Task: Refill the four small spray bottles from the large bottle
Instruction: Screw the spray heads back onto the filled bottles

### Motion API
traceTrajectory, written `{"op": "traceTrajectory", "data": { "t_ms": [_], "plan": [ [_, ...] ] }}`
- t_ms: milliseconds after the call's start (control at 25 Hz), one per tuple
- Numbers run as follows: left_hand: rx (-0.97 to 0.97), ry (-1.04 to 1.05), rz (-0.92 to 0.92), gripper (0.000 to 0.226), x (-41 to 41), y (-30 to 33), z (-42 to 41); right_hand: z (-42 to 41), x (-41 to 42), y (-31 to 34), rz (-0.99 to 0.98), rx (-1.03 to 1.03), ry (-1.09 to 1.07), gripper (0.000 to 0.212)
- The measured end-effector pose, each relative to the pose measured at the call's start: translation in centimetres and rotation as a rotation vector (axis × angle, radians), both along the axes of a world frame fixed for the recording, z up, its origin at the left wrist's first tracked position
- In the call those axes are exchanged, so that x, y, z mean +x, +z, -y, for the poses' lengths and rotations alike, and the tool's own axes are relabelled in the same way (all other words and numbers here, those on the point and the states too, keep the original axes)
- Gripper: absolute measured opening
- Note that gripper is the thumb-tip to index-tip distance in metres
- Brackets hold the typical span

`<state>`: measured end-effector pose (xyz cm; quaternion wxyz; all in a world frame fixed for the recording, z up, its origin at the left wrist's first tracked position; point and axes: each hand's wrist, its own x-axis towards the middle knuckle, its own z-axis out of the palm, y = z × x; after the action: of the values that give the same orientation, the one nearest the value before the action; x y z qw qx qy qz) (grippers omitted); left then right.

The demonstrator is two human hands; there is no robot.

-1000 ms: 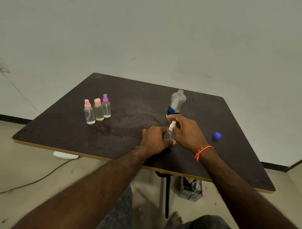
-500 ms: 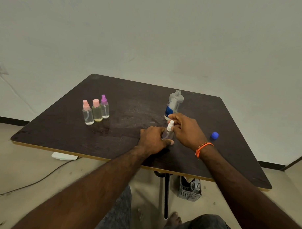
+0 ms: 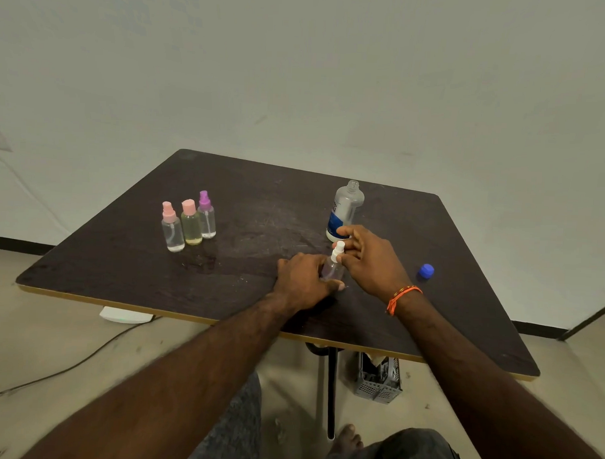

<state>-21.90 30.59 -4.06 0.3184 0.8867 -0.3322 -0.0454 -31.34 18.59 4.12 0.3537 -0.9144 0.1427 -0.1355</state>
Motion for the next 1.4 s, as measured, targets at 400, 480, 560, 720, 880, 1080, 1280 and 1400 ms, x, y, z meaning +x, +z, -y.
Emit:
{"op": "traceTrajectory", "data": {
  "t_ms": [400, 480, 560, 720, 880, 1080, 1280, 1400],
  "plan": [
    [0.011, 0.0, -0.001, 0.044, 0.0, 0.0, 0.0, 0.2, 0.8, -0.2, -0.033, -0.016, 0.008, 0.051],
    [0.01, -0.003, -0.002, 0.043, -0.1, 0.0, 0.0, 0.1, 1.0, -0.7, -0.005, -0.032, -0.03, 0.048],
    [0.003, -0.004, 0.008, 0.043, -0.1, 0.1, -0.2, -0.1, 1.1, -0.9, 0.012, -0.097, -0.088, 0.046],
    [0.011, -0.007, -0.004, 0.046, -0.3, 0.5, -0.3, 0.0, 1.0, -1.3, 0.046, -0.077, -0.131, 0.047],
    [0.068, -0.075, -0.043, 0.037, 0.3, 1.5, -0.7, -0.1, 1.0, -2.7, -0.099, -0.054, -0.155, 0.047],
    [0.034, -0.008, 0.07, 0.042, 1.2, 1.9, -2.0, -1.2, 3.0, -3.4, -0.048, -0.018, -0.155, 0.034],
    [-0.07, 0.242, 0.167, 0.033, 4.1, 2.0, -4.9, -4.2, 8.6, -3.0, 0.049, -0.015, -0.065, 0.024],
    [-0.1, 0.427, 0.118, 0.033, 6.2, 1.6, -6.4, -6.0, 12.7, -3.3, 0.014, 0.025, 0.027, 0.024]
  ]
}}
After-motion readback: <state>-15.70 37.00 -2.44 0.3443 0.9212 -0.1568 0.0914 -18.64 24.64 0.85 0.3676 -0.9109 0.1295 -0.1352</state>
